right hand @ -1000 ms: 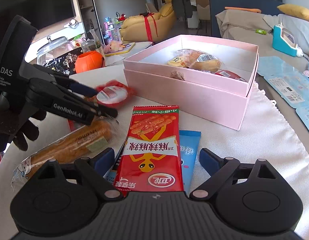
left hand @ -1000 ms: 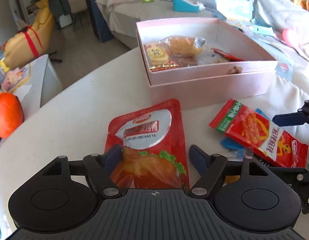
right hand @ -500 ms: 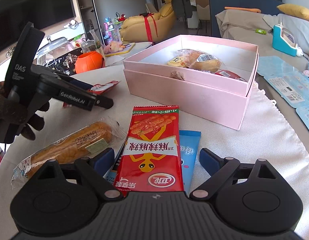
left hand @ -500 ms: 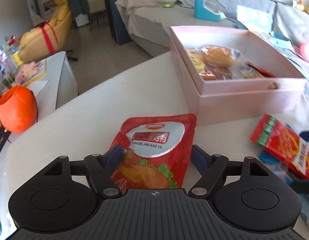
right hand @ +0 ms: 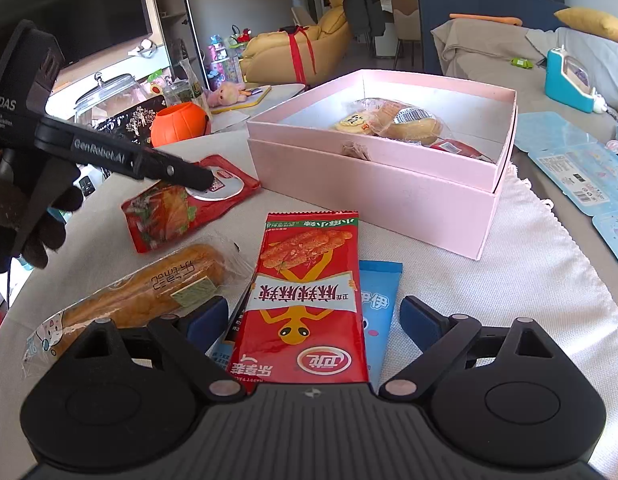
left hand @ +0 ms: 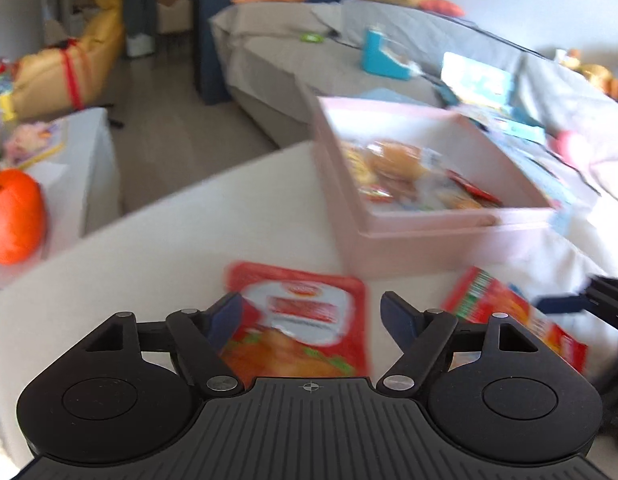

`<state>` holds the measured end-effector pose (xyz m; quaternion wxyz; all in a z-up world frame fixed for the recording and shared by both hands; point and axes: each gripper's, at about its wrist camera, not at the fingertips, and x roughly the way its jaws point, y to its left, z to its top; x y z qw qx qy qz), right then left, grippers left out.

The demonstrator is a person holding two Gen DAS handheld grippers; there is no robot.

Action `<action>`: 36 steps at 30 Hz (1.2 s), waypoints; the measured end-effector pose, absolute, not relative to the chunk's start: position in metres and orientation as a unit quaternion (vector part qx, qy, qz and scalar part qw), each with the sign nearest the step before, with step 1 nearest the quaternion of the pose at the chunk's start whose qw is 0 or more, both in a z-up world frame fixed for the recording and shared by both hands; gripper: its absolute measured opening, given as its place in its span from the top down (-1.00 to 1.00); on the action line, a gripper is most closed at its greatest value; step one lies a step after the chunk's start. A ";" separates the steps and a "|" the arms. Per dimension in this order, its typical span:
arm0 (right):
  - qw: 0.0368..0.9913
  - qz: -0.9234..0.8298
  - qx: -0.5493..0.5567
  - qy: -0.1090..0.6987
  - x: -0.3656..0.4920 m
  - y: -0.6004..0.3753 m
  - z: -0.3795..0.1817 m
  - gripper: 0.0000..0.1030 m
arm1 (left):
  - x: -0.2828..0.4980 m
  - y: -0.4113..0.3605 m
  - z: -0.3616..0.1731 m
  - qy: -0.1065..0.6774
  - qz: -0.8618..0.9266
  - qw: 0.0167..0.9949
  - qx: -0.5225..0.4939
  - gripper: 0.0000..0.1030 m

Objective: Organize snacks
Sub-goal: 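Lift the duck packet with the left gripper while the right holds the spicy-strip packet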

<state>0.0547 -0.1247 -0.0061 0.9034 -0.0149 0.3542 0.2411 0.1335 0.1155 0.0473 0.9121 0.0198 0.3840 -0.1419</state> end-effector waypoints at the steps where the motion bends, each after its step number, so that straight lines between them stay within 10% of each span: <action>1: 0.903 0.241 -0.015 0.354 0.055 -0.125 -0.006 -0.81 | 0.138 0.121 0.047 0.384 -0.130 0.914 0.007 -0.58; 17: 0.903 0.242 -0.017 0.354 0.054 -0.125 -0.005 -0.84 | 0.146 0.081 0.017 0.438 -0.152 0.883 0.073 -0.77; 23: 0.903 0.242 -0.018 0.354 0.054 -0.125 -0.006 -0.84 | 0.125 0.083 0.022 0.426 -0.141 0.891 0.061 -0.57; 28: 0.901 0.245 -0.015 0.357 0.056 -0.126 -0.004 -0.85 | 0.084 0.093 0.035 0.393 -0.132 0.909 0.038 0.15; 36: 0.895 0.227 -0.052 0.380 0.079 -0.108 0.010 -0.43 | 0.071 0.105 0.031 0.406 -0.158 0.900 -0.028 0.11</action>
